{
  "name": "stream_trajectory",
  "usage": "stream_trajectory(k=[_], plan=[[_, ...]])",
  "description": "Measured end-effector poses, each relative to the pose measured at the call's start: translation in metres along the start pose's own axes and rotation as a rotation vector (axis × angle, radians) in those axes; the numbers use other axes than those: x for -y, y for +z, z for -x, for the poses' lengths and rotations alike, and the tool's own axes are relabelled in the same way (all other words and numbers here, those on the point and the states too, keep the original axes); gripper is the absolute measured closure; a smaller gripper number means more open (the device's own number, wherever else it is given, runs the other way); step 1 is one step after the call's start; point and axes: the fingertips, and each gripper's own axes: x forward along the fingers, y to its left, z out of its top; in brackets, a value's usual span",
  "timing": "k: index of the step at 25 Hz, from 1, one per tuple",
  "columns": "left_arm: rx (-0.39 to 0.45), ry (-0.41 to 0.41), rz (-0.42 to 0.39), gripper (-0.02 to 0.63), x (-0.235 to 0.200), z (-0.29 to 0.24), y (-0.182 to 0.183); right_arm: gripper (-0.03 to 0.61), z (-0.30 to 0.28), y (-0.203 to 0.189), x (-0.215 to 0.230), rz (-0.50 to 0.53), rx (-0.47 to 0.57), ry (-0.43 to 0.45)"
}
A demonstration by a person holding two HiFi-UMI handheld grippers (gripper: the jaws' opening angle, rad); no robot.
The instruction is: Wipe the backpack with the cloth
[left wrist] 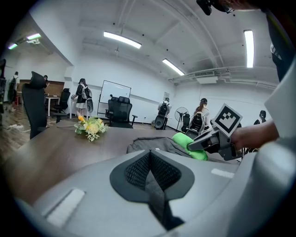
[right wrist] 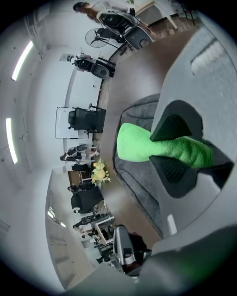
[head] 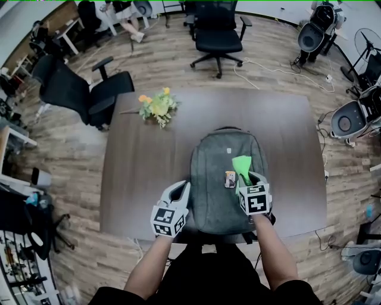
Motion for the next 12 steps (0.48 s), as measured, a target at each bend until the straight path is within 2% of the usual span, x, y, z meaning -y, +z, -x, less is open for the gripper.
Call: stream_trajectory(k=[7, 12], plan=[[0.005, 0.041, 0.031, 0.594, -0.021, 0.033, -0.011, 0.482, -0.005, -0.008, -0.060, 0.007, -0.010, 0.121], [-0.012, 0.053, 0.030, 0.594, -0.031, 0.050, -0.021, 0.482, -0.011, -0.006, -0.106, -0.047, -0.020, 0.228]])
